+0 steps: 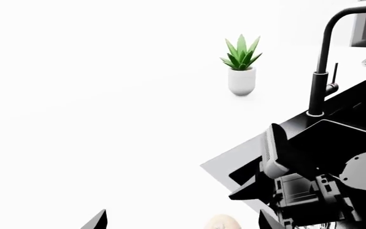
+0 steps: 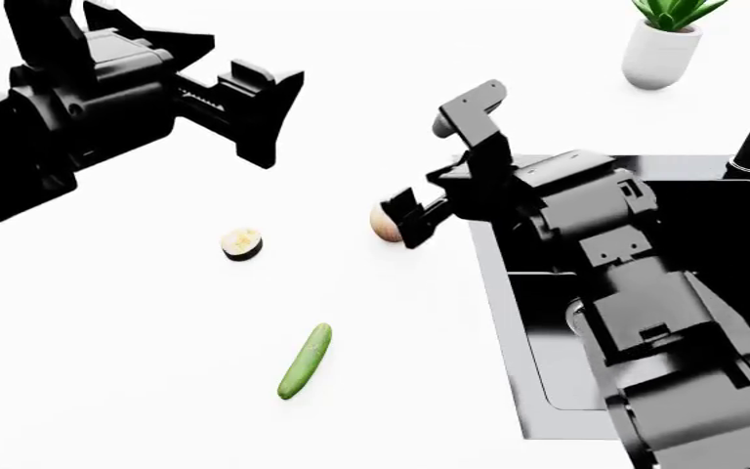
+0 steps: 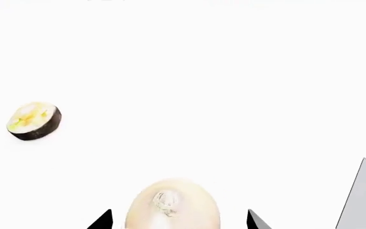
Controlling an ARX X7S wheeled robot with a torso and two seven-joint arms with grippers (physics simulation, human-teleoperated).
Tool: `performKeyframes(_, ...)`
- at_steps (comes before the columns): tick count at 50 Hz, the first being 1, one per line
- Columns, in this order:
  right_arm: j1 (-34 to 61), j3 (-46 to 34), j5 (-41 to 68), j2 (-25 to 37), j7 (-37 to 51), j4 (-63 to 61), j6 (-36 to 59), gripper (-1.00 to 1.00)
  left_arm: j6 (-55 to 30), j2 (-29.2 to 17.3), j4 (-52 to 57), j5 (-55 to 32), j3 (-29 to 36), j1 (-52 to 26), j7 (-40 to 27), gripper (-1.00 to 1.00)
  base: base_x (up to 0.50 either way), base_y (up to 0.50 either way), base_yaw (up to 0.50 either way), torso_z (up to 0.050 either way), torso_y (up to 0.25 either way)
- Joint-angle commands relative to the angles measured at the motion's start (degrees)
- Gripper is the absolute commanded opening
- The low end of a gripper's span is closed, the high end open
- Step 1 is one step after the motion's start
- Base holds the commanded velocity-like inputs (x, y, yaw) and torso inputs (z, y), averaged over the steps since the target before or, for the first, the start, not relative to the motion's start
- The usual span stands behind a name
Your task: Pick up the fruits and vegetables and place them in the sink. Turn on the sink faucet to wash them. Then turn the sink off and put them in the tray.
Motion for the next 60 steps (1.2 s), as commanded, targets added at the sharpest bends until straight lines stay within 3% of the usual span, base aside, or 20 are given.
performKeyframes(1,1.93,-0.36,-2.66,-4.52,2.14,15.99,-15.89,1.00,0.10,-0.14,0.38,-1.43,-0.28,0.39,-1.14,1.00,0.00,0.00,0.00,0.000,0.000)
performKeyframes(5,2.84,0.35,-2.41,-6.55,1.68,21.85,-21.68,1.00,-0.25,-0.26,0.68,-2.19,-0.55,0.32,-1.90,1.00,0.00,0.00,0.00,0.000,0.000)
performKeyframes(10,1.99,1.35,-2.84,-6.77,1.28,22.98,-22.11,1.00,0.38,-0.81,1.78,-2.49,0.19,0.47,-0.92,1.00,0.00,0.00,0.00,0.000,-0.050)
performKeyframes(22,0.66,3.46,0.23,-7.53,-12.13,22.66,-12.87,1.00,0.48,-0.51,1.85,-3.84,0.56,0.94,-1.97,1.00,0.00,0.00,0.00,0.000,-0.030)
performKeyframes(27,-0.42,5.16,0.66,-7.78,-10.44,22.98,-10.37,1.00,0.60,-0.78,2.38,-4.39,0.68,0.96,-2.15,1.00,0.00,0.00,0.00,0.000,0.000)
performKeyframes(28,-0.83,5.41,0.18,-7.78,-9.08,22.99,-10.33,-1.00,0.66,-0.86,2.44,-4.47,0.67,1.01,-2.19,1.00,0.00,0.00,0.00,0.000,0.000)
performKeyframes(30,-1.68,5.36,-1.43,-7.71,-6.62,23.00,-11.25,-1.00,0.71,-1.02,2.60,-4.66,0.69,1.10,-2.27,1.00,0.00,0.00,0.00,0.000,0.000)
performKeyframes(34,-6.19,-3.09,-10.62,-7.52,-3.64,22.43,-20.32,-1.00,0.67,-1.02,2.63,-5.30,0.52,0.88,-2.71,1.00,0.00,0.00,0.00,0.000,0.000)
performKeyframes(38,-11.39,-6.26,-13.37,-4.55,-1.61,12.61,-18.14,-1.00,0.65,-1.04,2.74,-5.92,0.39,0.60,-3.14,1.00,0.00,0.00,0.00,0.000,-0.004)
performKeyframes(45,-14.31,7.44,-4.14,2.01,9.56,-20.62,-10.03,-1.00,0.92,-1.82,2.71,-5.69,1.43,0.63,-2.62,1.00,0.00,0.00,0.00,0.000,-0.003)
performKeyframes(51,-10.18,15.01,-2.20,3.62,16.96,-27.05,-7.78,-1.00,-2.17,-1.46,1.18,-9.92,0.70,-1.93,-3.91,1.00,0.00,0.00,0.00,0.000,0.000)
performKeyframes(55,-6.83,18.18,-2.47,3.65,19.54,-22.24,-11.82,-1.00,-8.17,-1.91,-2.65,-24.06,0.27,-7.35,-14.27,1.00,0.00,0.00,0.00,0.000,0.000)
performKeyframes(60,0.50,21.49,-3.39,2.36,21.25,-8.05,-23.17,-1.00,-3.28,-7.35,-6.33,-53.51,12.83,-13.20,-36.19,1.00,0.00,0.00,0.00,0.000,0.000)
